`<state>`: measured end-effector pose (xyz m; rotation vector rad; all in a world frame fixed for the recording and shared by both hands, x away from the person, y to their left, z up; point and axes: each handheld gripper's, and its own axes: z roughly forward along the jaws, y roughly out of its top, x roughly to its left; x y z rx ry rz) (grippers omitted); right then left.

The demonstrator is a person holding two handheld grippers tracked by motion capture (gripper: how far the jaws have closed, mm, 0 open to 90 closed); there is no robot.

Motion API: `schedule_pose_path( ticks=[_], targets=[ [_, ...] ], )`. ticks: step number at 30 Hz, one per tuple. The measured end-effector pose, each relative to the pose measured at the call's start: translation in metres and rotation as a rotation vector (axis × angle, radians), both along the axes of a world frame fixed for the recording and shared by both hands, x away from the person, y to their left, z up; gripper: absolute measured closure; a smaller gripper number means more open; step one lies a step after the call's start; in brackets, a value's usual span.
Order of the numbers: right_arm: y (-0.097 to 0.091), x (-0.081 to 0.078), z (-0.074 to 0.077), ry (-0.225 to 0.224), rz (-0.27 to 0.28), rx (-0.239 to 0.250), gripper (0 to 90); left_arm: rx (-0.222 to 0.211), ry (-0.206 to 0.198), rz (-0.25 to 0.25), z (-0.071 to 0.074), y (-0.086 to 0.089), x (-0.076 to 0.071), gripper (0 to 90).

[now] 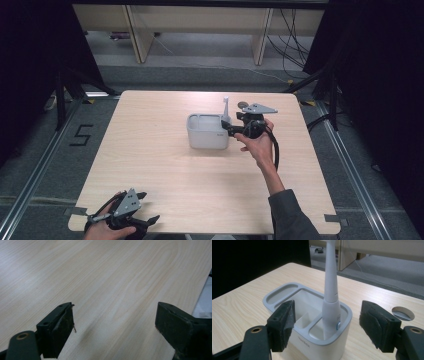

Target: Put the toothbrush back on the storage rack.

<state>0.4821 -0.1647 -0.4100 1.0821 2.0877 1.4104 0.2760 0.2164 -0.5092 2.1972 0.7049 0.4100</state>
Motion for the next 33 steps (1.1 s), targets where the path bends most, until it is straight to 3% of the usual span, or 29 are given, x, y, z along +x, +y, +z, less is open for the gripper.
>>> schedule_pose_path(
  ticks=[1,2,3,4,6,8,9,12,13,17,22,24,25,27,31,33],
  targets=[
    [0.000,-0.002,0.001,0.004,-0.006,-0.009,29.4,-0.007,0.006,-0.003,0.000,0.000,0.000,14.7],
    [0.000,-0.002,0.001,-0.002,-0.001,-0.003,29.2,0.023,0.003,-0.012,0.001,0.002,0.001,14.7],
    [0.000,-0.002,0.001,0.004,0.002,-0.006,29.2,-0.009,0.006,0.000,0.000,0.000,0.000,14.7],
    [0.000,-0.002,0.001,-0.017,-0.007,-0.006,29.2,-0.009,0.006,0.000,0.000,0.000,0.000,14.7],
    [-0.001,-0.003,0.002,-0.002,0.004,-0.008,29.0,0.018,-0.003,-0.007,0.001,0.001,0.000,14.7],
    [-0.001,-0.005,0.003,-0.002,-0.007,-0.017,28.4,-0.010,0.001,0.003,0.000,-0.001,0.000,14.7],
    [-0.001,-0.007,0.003,-0.005,-0.008,-0.013,27.9,0.014,-0.004,-0.002,0.001,0.001,0.000,14.7],
    [-0.002,-0.008,0.004,-0.004,0.008,-0.023,27.2,0.007,-0.008,-0.003,0.001,0.001,0.000,14.7],
    [-0.001,-0.013,0.006,0.018,-0.009,-0.026,26.8,0.008,-0.008,-0.003,0.001,0.001,0.000,14.7],
    [-0.003,-0.014,0.006,-0.016,0.008,-0.033,26.4,0.016,-0.007,-0.008,0.002,0.001,0.000,14.7],
    [-0.004,-0.021,0.009,0.010,-0.009,-0.020,25.5,0.011,-0.005,-0.011,0.001,0.001,0.000,14.7],
    [-0.006,-0.021,0.008,-0.007,0.000,-0.028,25.5,0.015,-0.007,-0.008,0.002,0.001,0.000,14.7],
    [-0.004,-0.024,0.008,0.017,-0.018,-0.004,25.4,0.016,-0.006,-0.008,0.002,0.001,0.000,14.7],
    [-0.008,-0.025,0.008,0.002,-0.004,-0.042,24.6,0.016,-0.007,-0.007,0.002,0.001,0.000,14.7],
    [-0.009,-0.027,0.007,-0.004,-0.002,-0.049,24.3,0.017,-0.007,-0.007,0.002,0.001,0.000,14.7],
    [-0.008,-0.031,0.006,0.014,0.001,-0.038,24.2,0.016,-0.007,-0.006,0.002,0.001,0.000,14.7]
  ],
)
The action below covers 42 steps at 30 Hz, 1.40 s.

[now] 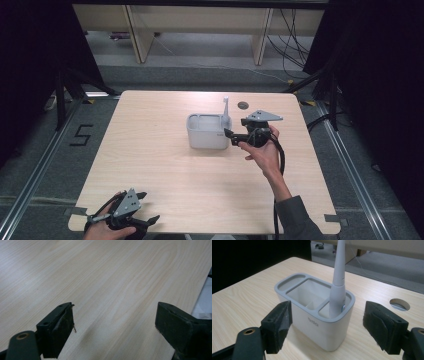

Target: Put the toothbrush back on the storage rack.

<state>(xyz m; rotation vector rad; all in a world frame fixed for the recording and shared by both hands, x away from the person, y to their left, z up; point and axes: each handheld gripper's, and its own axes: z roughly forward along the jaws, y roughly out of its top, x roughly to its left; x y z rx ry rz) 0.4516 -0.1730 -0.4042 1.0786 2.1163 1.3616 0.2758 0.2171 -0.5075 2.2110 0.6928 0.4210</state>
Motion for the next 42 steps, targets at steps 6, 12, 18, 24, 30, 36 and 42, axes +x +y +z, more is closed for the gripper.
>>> schedule_pose_path(
  ticks=[6,12,18,24,30,36,42],
  targets=[
    [0.001,-0.005,-0.001,-0.004,0.021,-0.008,23.8,0.010,-0.002,-0.005,0.000,0.000,0.000,14.7],
    [0.006,-0.010,-0.001,-0.008,0.038,-0.013,23.2,0.010,-0.002,-0.004,0.000,0.000,0.000,14.7],
    [0.008,-0.014,-0.005,0.015,0.043,-0.037,22.5,0.010,-0.002,-0.002,0.001,0.000,0.000,14.7],
    [0.008,-0.016,-0.010,0.024,0.053,-0.039,22.1,0.010,-0.001,-0.004,0.000,0.000,0.000,14.7],
    [0.008,-0.021,-0.014,0.047,0.052,-0.048,21.8,0.001,0.006,0.002,0.000,0.000,-0.001,14.7],
    [0.008,-0.027,-0.019,0.045,0.066,-0.072,21.8,0.003,0.003,-0.001,0.000,0.000,0.000,14.7],
    [0.009,-0.032,-0.022,0.057,0.078,-0.084,21.9,0.002,0.002,-0.001,0.000,0.000,0.000,14.7]
  ],
)
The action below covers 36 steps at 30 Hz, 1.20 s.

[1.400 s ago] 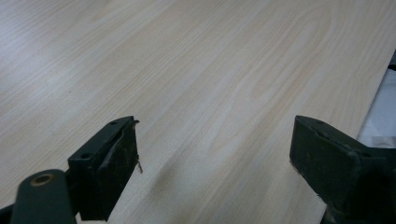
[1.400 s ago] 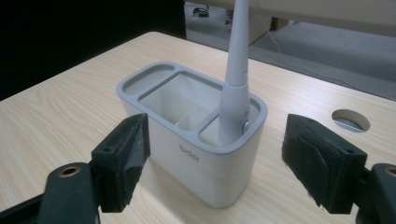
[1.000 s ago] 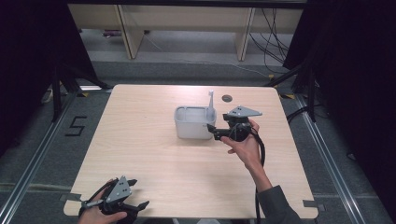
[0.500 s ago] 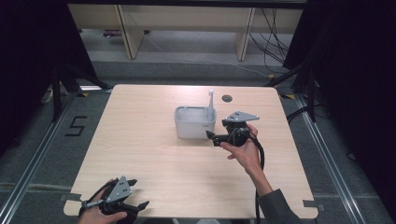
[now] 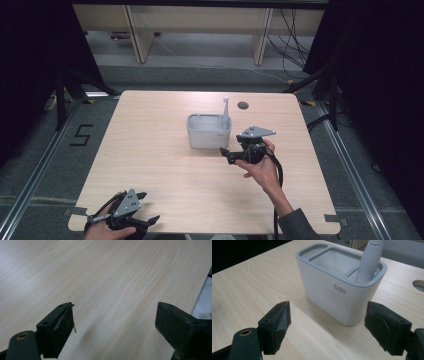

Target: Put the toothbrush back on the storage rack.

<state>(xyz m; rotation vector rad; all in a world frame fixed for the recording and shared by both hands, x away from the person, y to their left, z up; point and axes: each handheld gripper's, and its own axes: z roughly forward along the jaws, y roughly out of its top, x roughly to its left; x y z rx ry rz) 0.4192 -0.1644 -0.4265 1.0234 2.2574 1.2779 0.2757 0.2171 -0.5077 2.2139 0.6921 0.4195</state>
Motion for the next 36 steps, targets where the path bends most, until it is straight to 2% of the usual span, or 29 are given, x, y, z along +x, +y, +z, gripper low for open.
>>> schedule_pose_path(
  ticks=[1,2,5,8,10,11,12,13,14,17,18,21,24,25,27,30,31,33,35,36],
  targets=[
    [0.002,-0.002,-0.001,0.018,-0.004,0.022,21.9,0.001,-0.001,0.001,0.000,0.000,0.000,14.7],
    [0.001,-0.002,-0.002,-0.002,0.009,0.001,21.8,0.000,-0.001,0.002,0.000,0.000,0.000,14.7],
    [0.003,-0.008,-0.003,0.022,0.007,0.006,21.8,0.000,-0.001,0.001,0.000,0.000,0.000,14.7],
    [0.004,-0.008,-0.004,0.011,0.021,0.005,21.9,-0.001,-0.001,0.003,0.000,0.000,0.000,14.7],
    [0.004,-0.012,-0.005,0.022,0.011,0.006,21.9,0.000,-0.002,0.002,0.000,0.000,0.000,14.7],
    [0.004,-0.012,-0.005,0.018,0.028,0.005,21.9,0.001,-0.001,0.001,0.000,0.000,0.000,14.7],
    [0.004,-0.015,-0.005,0.034,0.014,0.006,21.9,0.001,0.000,0.001,0.000,0.000,0.000,14.7],
    [0.005,-0.016,-0.006,0.021,0.019,0.008,21.9,0.001,-0.001,0.002,0.000,0.000,0.000,14.7],
    [0.003,-0.017,-0.005,0.015,0.026,-0.012,21.8,-0.008,-0.007,0.005,-0.001,0.000,0.000,14.7],
    [0.005,-0.021,-0.009,0.037,0.023,0.010,21.0,0.001,-0.002,0.001,0.000,0.000,0.000,14.7],
    [0.003,-0.021,-0.009,0.028,0.029,-0.014,20.6,0.002,-0.001,0.001,0.000,0.000,0.000,14.7],
    [0.003,-0.024,-0.012,0.031,0.037,-0.003,19.7,-0.007,-0.007,0.007,-0.001,0.000,0.000,14.7],
    [0.002,-0.031,-0.015,0.056,0.026,0.002,18.4,-0.003,0.003,0.008,0.000,0.000,0.000,14.7],
    [0.001,-0.033,-0.018,0.029,0.033,-0.010,17.1,-0.002,0.002,0.008,0.000,0.000,0.000,14.7],
    [0.000,-0.035,-0.019,0.042,0.026,-0.006,16.9,-0.003,0.002,0.008,0.000,0.000,0.000,14.7],
    [-0.002,-0.039,-0.023,0.033,0.024,-0.001,16.9,0.005,0.000,0.002,0.000,0.000,0.000,14.7],
    [-0.002,-0.042,-0.024,0.057,0.017,0.011,16.9,0.004,-0.002,0.003,0.000,0.000,0.000,14.7],
    [-0.003,-0.045,-0.028,0.055,0.018,0.018,17.0,0.000,-0.001,0.006,0.000,0.000,0.000,14.7],
    [-0.005,-0.045,-0.028,0.049,0.031,0.002,17.2,0.004,-0.001,0.002,0.000,0.000,0.000,14.7],
    [-0.005,-0.048,-0.030,0.067,0.032,0.009,17.2,0.004,0.000,0.004,0.000,0.000,0.000,14.7]
  ],
)
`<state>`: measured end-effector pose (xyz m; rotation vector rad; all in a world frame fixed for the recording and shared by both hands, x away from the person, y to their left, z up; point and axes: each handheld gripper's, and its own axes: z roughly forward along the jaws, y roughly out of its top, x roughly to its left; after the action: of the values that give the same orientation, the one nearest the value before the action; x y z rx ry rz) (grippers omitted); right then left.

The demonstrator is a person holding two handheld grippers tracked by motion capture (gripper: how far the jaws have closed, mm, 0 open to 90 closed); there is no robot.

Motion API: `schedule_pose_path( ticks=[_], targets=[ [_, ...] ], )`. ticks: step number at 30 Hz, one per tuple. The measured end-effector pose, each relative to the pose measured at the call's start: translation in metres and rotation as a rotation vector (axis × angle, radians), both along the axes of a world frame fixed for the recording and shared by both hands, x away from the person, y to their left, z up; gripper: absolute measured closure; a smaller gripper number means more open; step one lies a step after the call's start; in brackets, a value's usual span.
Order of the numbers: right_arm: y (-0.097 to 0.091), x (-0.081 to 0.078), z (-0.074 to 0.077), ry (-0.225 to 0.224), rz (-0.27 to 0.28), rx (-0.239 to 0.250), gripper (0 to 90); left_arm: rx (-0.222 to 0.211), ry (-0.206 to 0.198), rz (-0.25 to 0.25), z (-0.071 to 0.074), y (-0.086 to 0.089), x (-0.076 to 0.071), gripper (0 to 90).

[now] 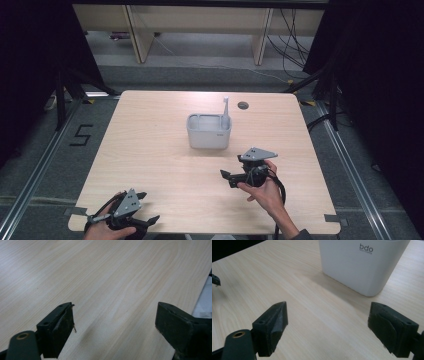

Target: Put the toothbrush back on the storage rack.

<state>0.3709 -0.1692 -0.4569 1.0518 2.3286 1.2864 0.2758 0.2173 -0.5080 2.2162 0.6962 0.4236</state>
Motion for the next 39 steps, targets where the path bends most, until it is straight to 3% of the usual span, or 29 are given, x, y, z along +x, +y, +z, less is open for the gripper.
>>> schedule_pose_path(
  ticks=[2,7,9,11,19,21,22,23,25,26,31,33,36,37,38,39],
  targets=[
    [-0.001,0.000,-0.001,-0.017,0.004,-0.009,17.2,-0.001,-0.001,0.001,0.000,0.000,0.000,14.7],
    [-0.003,-0.007,-0.009,0.021,0.009,-0.009,17.2,0.000,-0.001,-0.001,0.000,0.000,0.000,14.7],
    [-0.003,-0.007,-0.011,0.014,0.029,-0.005,17.2,0.000,0.000,-0.001,0.000,0.000,0.000,14.7],
    [-0.004,-0.011,-0.011,0.046,0.009,-0.003,17.2,-0.001,0.001,-0.002,0.000,0.000,0.000,14.7],
    [-0.007,-0.017,-0.015,0.019,0.010,-0.023,17.1,0.002,0.002,-0.001,0.000,0.000,0.000,14.7],
    [-0.008,-0.020,-0.016,0.043,0.010,-0.017,16.9,0.000,0.002,0.000,0.000,0.000,0.000,14.7],
    [-0.009,-0.021,-0.017,0.020,0.014,-0.023,16.7,0.001,0.002,-0.001,0.000,0.000,0.000,14.7],
    [-0.009,-0.022,-0.017,0.046,0.017,-0.011,16.6,0.000,0.002,-0.002,0.000,0.000,0.000,14.7],
    [-0.010,-0.025,-0.018,0.032,0.014,-0.019,16.3,-0.001,0.001,-0.001,0.000,0.000,0.000,14.7],
    [-0.011,-0.027,-0.019,0.052,0.020,-0.019,16.3,-0.001,0.001,0.000,0.000,0.000,0.000,14.7],
    [-0.013,-0.032,-0.021,0.031,0.017,-0.047,16.2,-0.001,0.000,-0.001,0.000,0.000,0.000,14.7],
    [-0.013,-0.037,-0.022,0.072,0.011,-0.020,16.3,0.000,0.002,-0.001,0.000,0.000,0.000,14.7],
    [-0.015,-0.039,-0.022,0.039,0.023,-0.043,16.2,0.000,0.002,-0.001,0.000,0.000,0.000,14.7],
    [-0.014,-0.041,-0.023,0.070,0.014,-0.026,16.2,0.000,0.000,0.000,0.000,0.000,0.000,14.7],
    [-0.015,-0.041,-0.024,0.038,0.025,-0.039,16.2,-0.002,0.000,0.000,0.000,0.000,0.000,14.7],
    [-0.015,-0.042,-0.024,0.050,0.019,-0.042,16.2,0.000,0.001,-0.001,0.000,0.000,0.000,14.7]
  ],
)
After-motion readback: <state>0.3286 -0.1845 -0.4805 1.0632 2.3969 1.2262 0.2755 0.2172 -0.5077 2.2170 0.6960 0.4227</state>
